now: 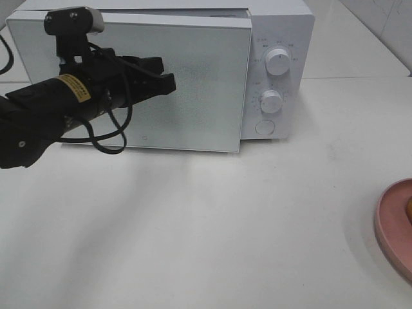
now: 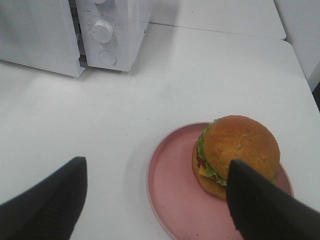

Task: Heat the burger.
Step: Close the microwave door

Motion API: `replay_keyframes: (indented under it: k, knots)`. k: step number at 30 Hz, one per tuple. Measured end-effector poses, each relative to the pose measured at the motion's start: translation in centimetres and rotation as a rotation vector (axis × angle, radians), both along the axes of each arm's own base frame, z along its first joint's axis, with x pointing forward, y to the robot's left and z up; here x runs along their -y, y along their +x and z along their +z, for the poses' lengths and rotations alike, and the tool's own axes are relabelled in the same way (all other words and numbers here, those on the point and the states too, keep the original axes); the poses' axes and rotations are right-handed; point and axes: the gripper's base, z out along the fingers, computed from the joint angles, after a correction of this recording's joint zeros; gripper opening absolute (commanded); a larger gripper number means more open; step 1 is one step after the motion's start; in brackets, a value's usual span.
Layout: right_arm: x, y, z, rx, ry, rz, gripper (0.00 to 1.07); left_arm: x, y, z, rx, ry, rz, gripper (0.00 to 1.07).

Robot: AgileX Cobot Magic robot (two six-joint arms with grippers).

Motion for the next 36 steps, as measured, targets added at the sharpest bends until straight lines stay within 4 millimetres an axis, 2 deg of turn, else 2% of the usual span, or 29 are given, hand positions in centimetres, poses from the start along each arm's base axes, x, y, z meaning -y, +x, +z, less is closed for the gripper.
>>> replay_keyframes:
  k: [12,14,22,29,36]
  knots:
    - [0.0,0.0,0.0,0.000,0.000,0.000,0.76,3.6,2.4,-0.5,0.033,-0.020,-0.043,0.00]
    - [0.0,0.0,0.0,0.000,0.000,0.000,0.76,4.7,3.0,-0.5,0.057,-0.013,-0.077,0.00]
    - [0.0,0.0,0.0,0.000,0.000,0.000,0.76,6.2,4.1,-0.9,0.085,0.026,-0.090,0.00]
    - [0.0,0.0,0.0,0.000,0.000,0.000,0.76,6.4,4.6,-1.0,0.086,0.041,-0.075,0.00]
    - [0.0,0.0,0.0,0.000,0.000,0.000,0.76,6.0,3.8,-0.2,0.044,0.087,-0.084,0.00]
